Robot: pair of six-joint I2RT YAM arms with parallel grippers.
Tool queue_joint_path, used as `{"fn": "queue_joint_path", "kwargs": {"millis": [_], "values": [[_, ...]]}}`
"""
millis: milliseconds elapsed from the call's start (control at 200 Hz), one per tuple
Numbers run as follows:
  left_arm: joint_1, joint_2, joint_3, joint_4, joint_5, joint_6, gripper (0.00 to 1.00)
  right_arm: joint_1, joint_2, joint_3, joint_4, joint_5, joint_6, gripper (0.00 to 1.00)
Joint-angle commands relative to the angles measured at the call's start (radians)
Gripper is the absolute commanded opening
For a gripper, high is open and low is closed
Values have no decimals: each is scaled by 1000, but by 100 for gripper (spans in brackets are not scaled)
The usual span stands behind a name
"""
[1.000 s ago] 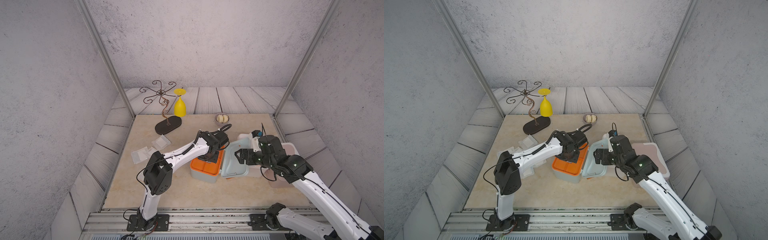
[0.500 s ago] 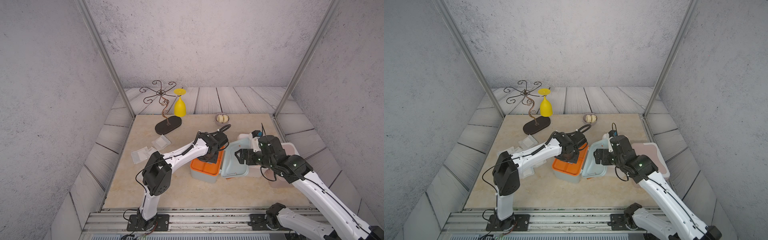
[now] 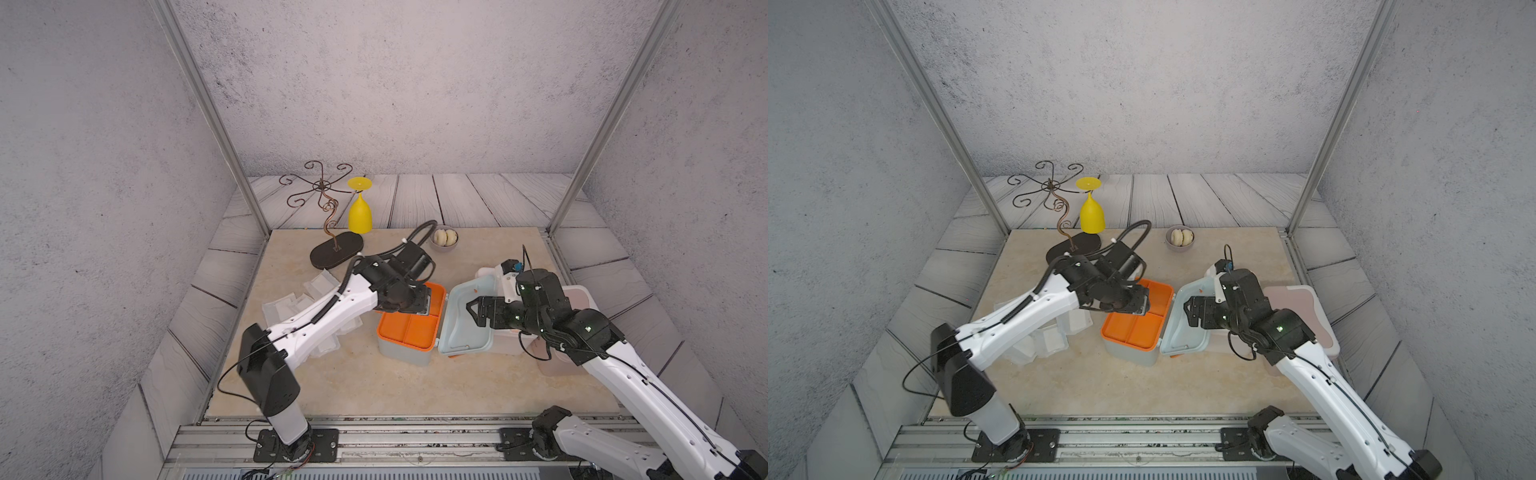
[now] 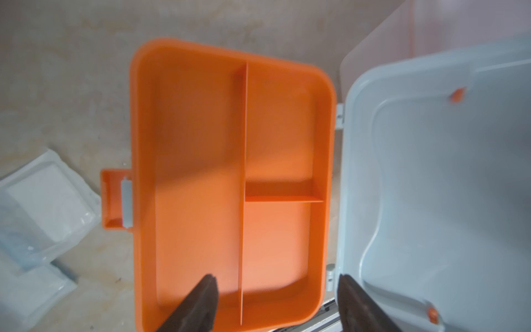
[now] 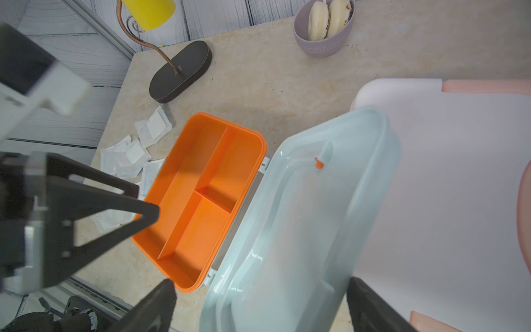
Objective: Open first aid kits and take out gauze
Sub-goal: Place the compartment layer in the first aid kit, then close the lid of the first aid kit.
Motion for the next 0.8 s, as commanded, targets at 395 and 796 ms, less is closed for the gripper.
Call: {"fn": "queue_joint_path", "kwargs": {"millis": [395, 796], "values": [[336, -108, -569, 555, 565, -153, 86, 0, 73, 45, 66, -128, 41, 94], [330, -154, -638, 614, 594, -187, 87, 0, 169, 77, 215, -318, 127, 94]]}}
